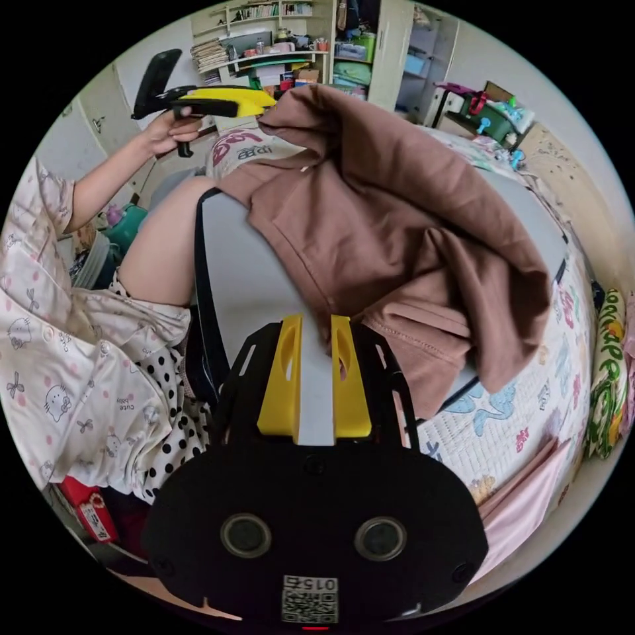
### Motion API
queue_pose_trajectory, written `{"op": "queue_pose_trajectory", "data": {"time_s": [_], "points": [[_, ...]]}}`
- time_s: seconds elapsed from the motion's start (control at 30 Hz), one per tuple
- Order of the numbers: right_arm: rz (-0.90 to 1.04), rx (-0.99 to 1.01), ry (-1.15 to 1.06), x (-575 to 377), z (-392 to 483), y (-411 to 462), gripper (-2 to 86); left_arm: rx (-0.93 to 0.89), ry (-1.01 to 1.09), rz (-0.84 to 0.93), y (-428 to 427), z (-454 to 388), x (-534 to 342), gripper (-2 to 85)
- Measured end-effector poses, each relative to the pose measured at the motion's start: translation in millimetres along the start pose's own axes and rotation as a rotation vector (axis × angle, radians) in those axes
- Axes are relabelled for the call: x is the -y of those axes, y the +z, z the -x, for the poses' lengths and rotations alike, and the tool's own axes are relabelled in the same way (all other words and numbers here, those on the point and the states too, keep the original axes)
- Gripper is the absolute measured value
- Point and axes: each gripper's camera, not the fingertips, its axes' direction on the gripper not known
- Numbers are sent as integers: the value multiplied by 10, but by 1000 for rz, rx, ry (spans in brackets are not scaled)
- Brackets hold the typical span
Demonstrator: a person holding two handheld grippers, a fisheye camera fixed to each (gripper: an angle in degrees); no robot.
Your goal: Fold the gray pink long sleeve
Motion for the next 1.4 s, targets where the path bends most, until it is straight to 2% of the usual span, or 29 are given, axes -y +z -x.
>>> {"op": "queue_pose_trajectory", "data": {"time_s": [0.17,0.3,0.47,0.63,0.77,0.83,0.93,1.0,1.1,1.2,1.27,1.37,1.4], "points": [[83,-118,-74,196,175,-73,71,-151,85,212,777,-7,170,107],[108,-245,-112,265,328,-205,77,-88,120,316,1189,116,166,111],[116,-208,-102,407,331,-387,85,-4,83,406,1397,248,165,90],[111,-142,-5,545,185,-653,45,-32,26,430,1447,388,36,49],[121,-47,100,560,212,-1066,23,-111,-58,331,1108,388,-226,24],[55,13,159,477,270,-1407,18,-165,-116,274,853,360,-351,19],[-175,94,304,227,335,-2262,13,-195,-193,89,231,269,-493,14],[-445,142,406,4,297,-3037,11,-124,-247,-69,-209,297,-535,14],[-681,95,464,42,75,-3764,9,-34,-253,-233,-445,402,-412,14],[-794,-26,460,389,-278,-4264,7,126,-232,-351,-490,574,-150,14],[-848,-87,493,647,-615,-4473,7,166,-235,-411,-443,787,28,15],[-895,-35,597,1138,-1403,-4617,7,270,-288,-473,-223,1298,353,19],[-886,-80,624,1387,-1689,-4634,7,305,-320,-481,-63,1561,489,21]]}}
